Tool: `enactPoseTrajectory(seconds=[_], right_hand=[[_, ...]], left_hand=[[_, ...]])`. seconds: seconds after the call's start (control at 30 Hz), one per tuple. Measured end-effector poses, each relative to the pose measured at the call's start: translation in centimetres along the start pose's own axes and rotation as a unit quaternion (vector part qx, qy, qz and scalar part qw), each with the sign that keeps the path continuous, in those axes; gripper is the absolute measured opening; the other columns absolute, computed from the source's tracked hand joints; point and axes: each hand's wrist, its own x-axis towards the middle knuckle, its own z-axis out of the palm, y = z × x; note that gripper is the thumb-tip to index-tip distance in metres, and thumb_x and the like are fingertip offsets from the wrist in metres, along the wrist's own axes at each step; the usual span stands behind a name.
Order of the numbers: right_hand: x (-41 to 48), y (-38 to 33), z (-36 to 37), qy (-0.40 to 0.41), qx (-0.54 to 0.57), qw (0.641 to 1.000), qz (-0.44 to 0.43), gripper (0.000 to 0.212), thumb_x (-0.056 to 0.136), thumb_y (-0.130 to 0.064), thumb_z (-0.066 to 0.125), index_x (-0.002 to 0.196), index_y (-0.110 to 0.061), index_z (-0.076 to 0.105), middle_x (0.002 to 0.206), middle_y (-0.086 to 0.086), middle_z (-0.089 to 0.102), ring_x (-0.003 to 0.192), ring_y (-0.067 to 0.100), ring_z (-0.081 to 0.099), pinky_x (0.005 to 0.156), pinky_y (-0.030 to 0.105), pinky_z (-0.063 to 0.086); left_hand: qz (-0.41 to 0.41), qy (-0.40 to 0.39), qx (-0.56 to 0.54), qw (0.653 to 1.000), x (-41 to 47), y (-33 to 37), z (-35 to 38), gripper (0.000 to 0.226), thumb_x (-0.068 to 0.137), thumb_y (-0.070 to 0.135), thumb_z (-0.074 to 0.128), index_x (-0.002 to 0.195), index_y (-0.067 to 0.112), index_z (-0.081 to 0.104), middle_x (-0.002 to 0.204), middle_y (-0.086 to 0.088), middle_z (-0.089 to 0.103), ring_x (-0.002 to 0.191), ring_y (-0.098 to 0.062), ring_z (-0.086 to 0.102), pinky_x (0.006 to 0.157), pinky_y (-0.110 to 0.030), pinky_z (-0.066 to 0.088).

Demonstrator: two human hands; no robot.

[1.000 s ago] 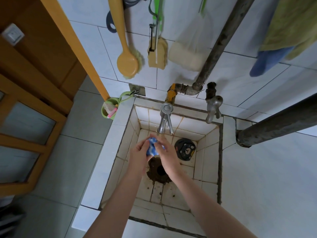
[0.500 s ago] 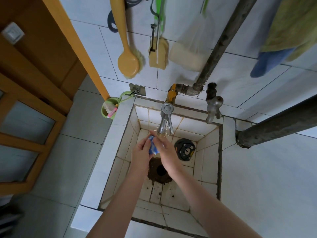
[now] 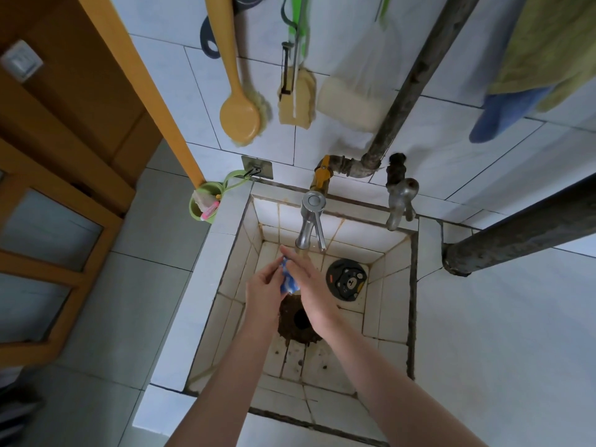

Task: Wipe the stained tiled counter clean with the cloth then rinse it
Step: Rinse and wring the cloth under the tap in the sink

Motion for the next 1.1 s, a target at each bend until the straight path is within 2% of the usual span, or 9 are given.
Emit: enactPoseTrajectory(seconds=[0.1, 0.17, 0.3, 0.53, 0.63, 0.8, 0.93, 1.0, 1.1], right_hand=[[1.0, 0.3, 0.7, 0.029, 0.006, 1.000, 0.006, 0.036, 0.098, -0.028, 0.043, 0.128, -0.009, 0.046, 0.111, 0.004, 0.052, 0.100, 0.009, 0.056, 0.075, 0.014, 0.050], [1.9, 0.2, 1.1, 0.077, -0.034, 0.996, 0.017, 0.029, 0.100, -0.021, 0.039, 0.122, -0.006, 0.051, 0.097, 0.002, 0.054, 0.092, 0.014, 0.057, 0.074, 0.018, 0.049], [3.2, -0.1, 0.4, 0.191, -0.049, 0.980, 0.037, 0.022, 0.100, -0.023, 0.037, 0.091, -0.009, 0.053, 0.081, 0.004, 0.054, 0.079, 0.019, 0.055, 0.074, 0.028, 0.048], [0.1, 0.2, 0.9, 0.013, 0.001, 0.999, -0.030, 0.030, 0.100, -0.011, 0.036, 0.123, -0.001, 0.052, 0.104, -0.008, 0.052, 0.094, -0.002, 0.056, 0.077, 0.011, 0.048], [1.3, 0.6, 1.1, 0.057, -0.007, 0.998, -0.023, 0.029, 0.100, -0.018, 0.038, 0.123, -0.005, 0.051, 0.107, 0.004, 0.052, 0.099, 0.011, 0.056, 0.080, 0.019, 0.048], [3.1, -0.1, 0.4, 0.191, 0.021, 0.980, 0.053, 0.027, 0.100, -0.028, 0.037, 0.087, -0.010, 0.052, 0.069, 0.000, 0.052, 0.060, 0.011, 0.053, 0.057, 0.019, 0.045], [1.8, -1.0, 0.9, 0.071, 0.083, 0.993, 0.034, 0.034, 0.097, -0.040, 0.038, 0.083, -0.013, 0.054, 0.065, -0.001, 0.050, 0.060, 0.016, 0.052, 0.058, 0.022, 0.044], [1.2, -1.2, 1.5, 0.020, 0.103, 0.994, 0.037, 0.024, 0.097, -0.038, 0.040, 0.095, -0.019, 0.055, 0.078, -0.005, 0.055, 0.067, 0.007, 0.053, 0.061, 0.019, 0.044], [2.2, -1.0, 1.4, 0.061, 0.076, 0.990, 0.099, 0.026, 0.100, -0.024, 0.038, 0.121, -0.012, 0.049, 0.102, 0.008, 0.057, 0.081, 0.007, 0.052, 0.068, 0.020, 0.043]], left_hand=[[-0.006, -0.021, -0.028, 0.999, -0.6, -0.1, 0.4, 0.029, 0.095, 0.003, 0.042, 0.120, 0.008, 0.057, 0.105, -0.007, 0.066, 0.098, -0.015, 0.064, 0.081, -0.024, 0.052], [-0.007, -0.020, -0.039, 0.999, -0.7, 0.0, 0.2, 0.030, 0.094, 0.001, 0.042, 0.118, 0.012, 0.057, 0.101, -0.003, 0.067, 0.093, -0.011, 0.064, 0.077, -0.020, 0.053], [-0.009, -0.036, -0.018, 0.999, -0.7, 0.3, -0.2, 0.028, 0.092, -0.002, 0.044, 0.106, 0.014, 0.063, 0.109, -0.005, 0.066, 0.099, -0.016, 0.064, 0.081, -0.023, 0.053], [-0.019, -0.009, -0.067, 0.998, -0.5, 0.2, 0.5, 0.029, 0.096, 0.005, 0.040, 0.120, 0.009, 0.057, 0.111, -0.005, 0.064, 0.104, -0.016, 0.061, 0.082, -0.025, 0.051], [-0.032, -0.013, -0.081, 0.996, -0.6, 0.1, 0.6, 0.032, 0.096, 0.004, 0.039, 0.124, 0.006, 0.054, 0.115, -0.007, 0.062, 0.106, -0.015, 0.060, 0.081, -0.023, 0.052], [-0.025, -0.032, -0.043, 0.998, -0.8, 0.5, 0.4, 0.030, 0.094, -0.001, 0.039, 0.108, 0.014, 0.061, 0.117, -0.010, 0.061, 0.106, -0.021, 0.060, 0.080, -0.022, 0.054], [0.004, 0.005, -0.023, 1.000, -0.5, 0.5, 0.3, 0.029, 0.095, 0.002, 0.041, 0.110, 0.021, 0.059, 0.110, -0.008, 0.064, 0.099, -0.018, 0.062, 0.083, -0.025, 0.051], [-0.001, -0.004, -0.018, 1.000, -0.6, 0.3, 0.5, 0.028, 0.095, 0.004, 0.041, 0.111, 0.018, 0.059, 0.110, -0.007, 0.064, 0.101, -0.017, 0.062, 0.084, -0.027, 0.050], [-0.020, 0.000, -0.030, 0.999, -0.7, 0.1, 0.2, 0.030, 0.095, 0.003, 0.041, 0.121, 0.008, 0.056, 0.111, -0.007, 0.063, 0.100, -0.016, 0.062, 0.080, -0.023, 0.052]])
